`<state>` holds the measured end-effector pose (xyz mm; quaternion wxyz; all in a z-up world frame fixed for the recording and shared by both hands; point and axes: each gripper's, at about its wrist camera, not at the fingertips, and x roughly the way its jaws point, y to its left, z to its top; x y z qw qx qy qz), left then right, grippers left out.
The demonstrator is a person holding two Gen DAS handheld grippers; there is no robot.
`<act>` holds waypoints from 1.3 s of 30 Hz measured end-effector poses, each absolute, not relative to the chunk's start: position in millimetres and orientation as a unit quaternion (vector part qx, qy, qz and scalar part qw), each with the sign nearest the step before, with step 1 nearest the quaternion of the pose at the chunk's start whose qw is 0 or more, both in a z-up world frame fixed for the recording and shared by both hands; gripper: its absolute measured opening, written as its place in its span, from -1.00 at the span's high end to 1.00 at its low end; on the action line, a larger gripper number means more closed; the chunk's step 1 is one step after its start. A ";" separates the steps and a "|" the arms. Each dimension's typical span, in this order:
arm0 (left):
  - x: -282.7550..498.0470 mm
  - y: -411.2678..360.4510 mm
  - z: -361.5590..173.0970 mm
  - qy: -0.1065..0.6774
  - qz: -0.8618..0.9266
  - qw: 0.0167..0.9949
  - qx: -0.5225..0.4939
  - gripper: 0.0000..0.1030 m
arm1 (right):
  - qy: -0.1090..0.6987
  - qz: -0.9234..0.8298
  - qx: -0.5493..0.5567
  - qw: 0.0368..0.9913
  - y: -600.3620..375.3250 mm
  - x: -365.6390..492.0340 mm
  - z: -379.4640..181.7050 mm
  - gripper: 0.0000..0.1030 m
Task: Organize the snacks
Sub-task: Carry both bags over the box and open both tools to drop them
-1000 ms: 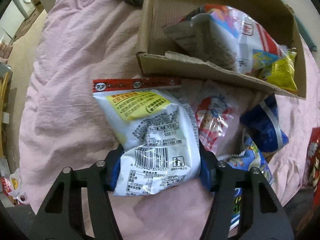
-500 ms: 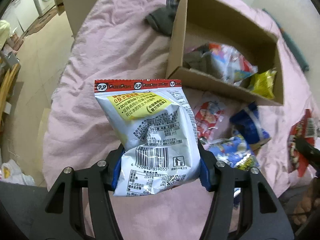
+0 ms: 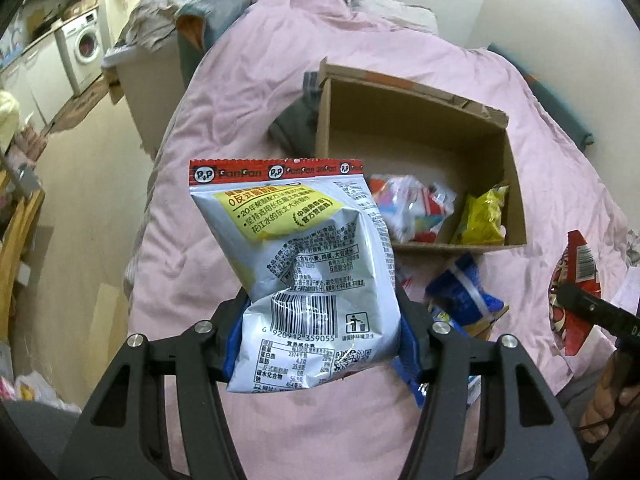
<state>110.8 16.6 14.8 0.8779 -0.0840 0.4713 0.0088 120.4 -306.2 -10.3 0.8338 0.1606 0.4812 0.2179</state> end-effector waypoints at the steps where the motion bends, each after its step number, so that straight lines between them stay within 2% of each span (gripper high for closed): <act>1: 116.1 13.7 17.7 0.468 0.007 0.880 -0.081 -0.09 | 0.479 0.216 0.160 0.836 -306.1 122.5 -8.5 -0.13; 8: 161.9 -11.0 21.0 0.462 -0.019 0.886 -0.044 -0.09 | 0.462 0.197 0.167 0.848 -312.2 146.0 -0.4 -0.13; 16: 219.2 -32.2 -36.4 0.560 -0.048 0.825 -0.060 -0.09 | 0.483 0.196 0.207 0.828 -319.5 168.1 -14.5 -0.13; 21: 242.0 -44.0 -34.6 0.545 -0.068 0.834 -0.051 -0.09 | 0.490 0.196 0.219 0.821 -318.9 178.7 -18.6 -0.13; 27: 266.2 -46.8 -28.7 0.519 -0.060 0.852 -0.030 -0.09 | 0.470 0.185 0.155 0.849 -299.3 207.4 -8.3 -0.13; 39: 279.1 -14.2 0.7 0.473 -0.061 0.872 -0.113 -0.09 | 0.430 0.155 0.065 0.887 -253.7 268.8 -11.2 -0.13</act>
